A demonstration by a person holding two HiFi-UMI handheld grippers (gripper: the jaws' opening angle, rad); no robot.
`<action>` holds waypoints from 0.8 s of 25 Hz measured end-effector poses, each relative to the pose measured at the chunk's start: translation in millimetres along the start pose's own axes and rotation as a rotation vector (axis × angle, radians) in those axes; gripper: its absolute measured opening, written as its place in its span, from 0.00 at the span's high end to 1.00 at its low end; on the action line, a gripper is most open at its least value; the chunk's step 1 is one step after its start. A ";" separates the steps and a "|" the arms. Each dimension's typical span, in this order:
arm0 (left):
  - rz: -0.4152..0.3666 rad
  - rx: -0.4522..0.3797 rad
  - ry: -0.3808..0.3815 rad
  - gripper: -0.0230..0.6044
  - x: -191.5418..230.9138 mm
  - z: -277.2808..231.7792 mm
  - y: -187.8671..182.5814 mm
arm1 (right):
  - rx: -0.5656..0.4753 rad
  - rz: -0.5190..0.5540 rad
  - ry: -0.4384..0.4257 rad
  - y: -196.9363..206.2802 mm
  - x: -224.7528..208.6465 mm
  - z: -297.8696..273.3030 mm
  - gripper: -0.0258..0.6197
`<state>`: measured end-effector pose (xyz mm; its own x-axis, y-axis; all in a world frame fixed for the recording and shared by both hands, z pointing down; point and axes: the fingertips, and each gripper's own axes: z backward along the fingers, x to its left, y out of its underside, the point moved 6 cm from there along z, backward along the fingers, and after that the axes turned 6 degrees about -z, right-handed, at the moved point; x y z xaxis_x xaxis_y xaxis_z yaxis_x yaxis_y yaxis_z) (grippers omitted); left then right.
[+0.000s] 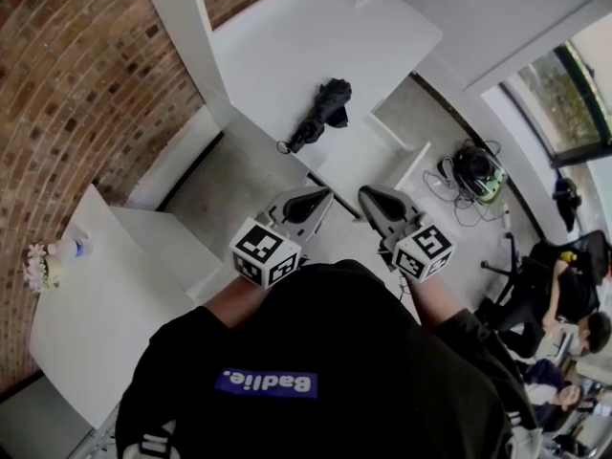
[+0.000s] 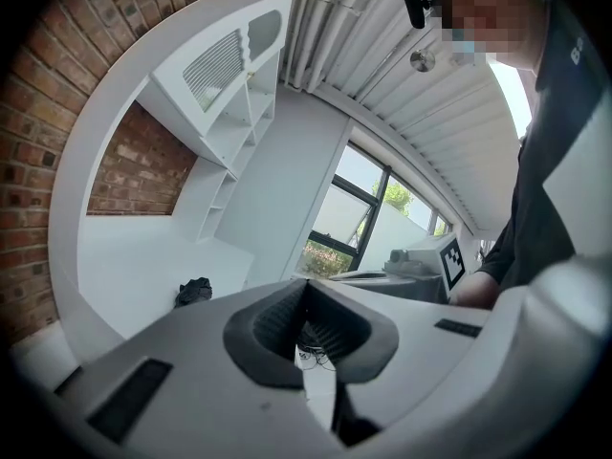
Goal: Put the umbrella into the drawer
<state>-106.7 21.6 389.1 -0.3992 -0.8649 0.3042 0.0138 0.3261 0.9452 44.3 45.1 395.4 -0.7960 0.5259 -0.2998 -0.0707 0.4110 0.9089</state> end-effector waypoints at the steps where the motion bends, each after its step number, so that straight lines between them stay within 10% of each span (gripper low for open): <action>1: 0.005 0.000 0.000 0.96 1.5 0.0 -0.7 | 0.006 0.009 -0.001 -1.8 -0.4 -3.6 0.91; 13: 0.016 -0.008 -0.124 0.96 16.9 -15.7 -4.4 | 0.188 0.137 -0.088 7.5 -63.1 -51.0 0.77; 20: 0.027 -0.016 -0.232 0.96 25.9 -25.8 -15.0 | 0.354 0.421 -0.186 12.8 -111.5 -104.2 0.69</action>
<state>-93.5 -15.6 385.9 -0.5988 -0.7443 0.2958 0.0409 0.3404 0.9394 69.5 -85.9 470.6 -0.5906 0.8069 -0.0084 0.4602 0.3454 0.8179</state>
